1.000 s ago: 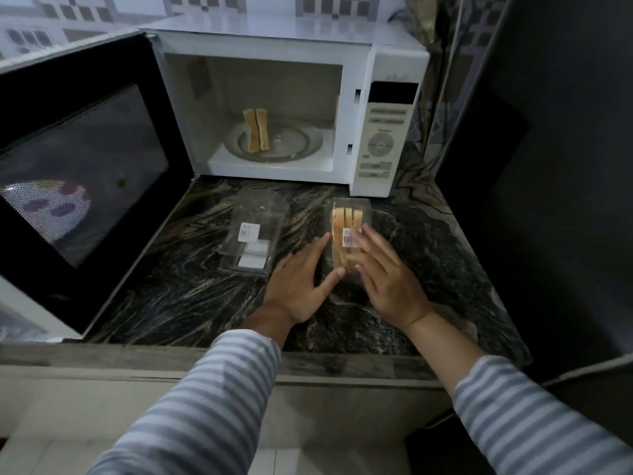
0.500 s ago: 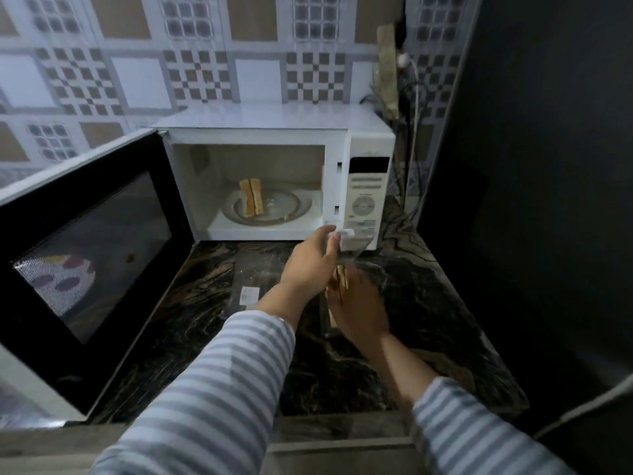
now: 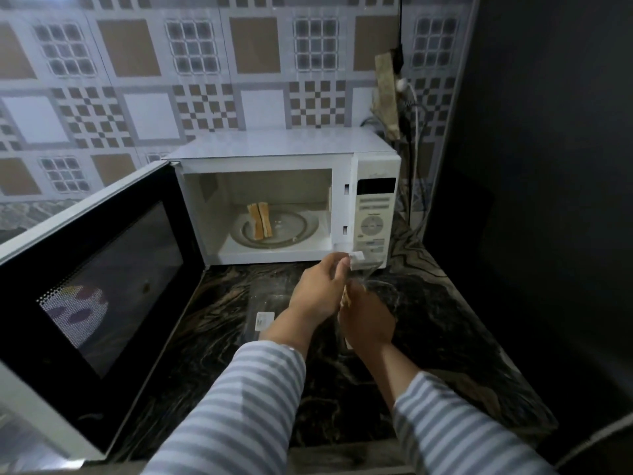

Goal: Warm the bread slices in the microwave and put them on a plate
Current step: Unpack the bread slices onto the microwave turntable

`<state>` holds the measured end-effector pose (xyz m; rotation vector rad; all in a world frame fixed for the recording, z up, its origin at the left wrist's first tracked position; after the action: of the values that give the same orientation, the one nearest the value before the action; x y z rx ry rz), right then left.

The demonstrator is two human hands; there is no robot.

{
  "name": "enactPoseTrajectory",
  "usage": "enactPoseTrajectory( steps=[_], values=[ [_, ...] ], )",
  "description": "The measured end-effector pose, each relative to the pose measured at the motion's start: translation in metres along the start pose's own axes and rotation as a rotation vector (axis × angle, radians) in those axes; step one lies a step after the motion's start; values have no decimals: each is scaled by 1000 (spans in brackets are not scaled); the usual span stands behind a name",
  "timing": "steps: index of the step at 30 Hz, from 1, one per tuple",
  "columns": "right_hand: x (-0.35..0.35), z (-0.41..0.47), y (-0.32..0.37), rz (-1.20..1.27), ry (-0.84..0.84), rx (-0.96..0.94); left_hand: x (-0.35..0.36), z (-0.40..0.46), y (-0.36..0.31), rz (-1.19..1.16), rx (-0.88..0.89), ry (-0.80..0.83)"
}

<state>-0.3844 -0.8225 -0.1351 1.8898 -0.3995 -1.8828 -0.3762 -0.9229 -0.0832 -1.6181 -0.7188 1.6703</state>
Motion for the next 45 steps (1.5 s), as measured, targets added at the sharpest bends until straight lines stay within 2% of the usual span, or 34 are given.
enactPoseTrajectory(
  steps=[4,10,20,23,28,34,41,45],
  values=[
    [-24,-4,3,49,41,49,0,-1,-2,-9,6,14],
    [-50,-49,-19,-72,-71,107,14,-16,4,-60,67,11],
    [-66,-91,-95,-49,-100,233,60,-43,44,28,230,-10],
    [-68,-94,-98,-30,-107,236,74,-45,61,119,207,20],
    [-72,-91,-86,18,-153,176,79,-51,71,177,254,25],
    [-82,-80,-60,46,-138,120,74,-52,67,255,220,75],
    [-115,-68,3,105,-104,53,55,-54,35,325,77,254],
    [-125,-51,46,98,-72,16,22,-54,16,318,133,273]
  ],
)
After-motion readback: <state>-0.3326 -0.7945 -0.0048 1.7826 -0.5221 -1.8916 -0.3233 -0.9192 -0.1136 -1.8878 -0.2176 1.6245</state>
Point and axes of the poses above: each hand's wrist, its own z-axis towards the middle knuckle, its own x-axis out of the palm, y = z × x, the point moved 3 cm from there along z, towards the middle knuckle, and after that the axes turned 12 degrees about y, right-handed, at the moved point
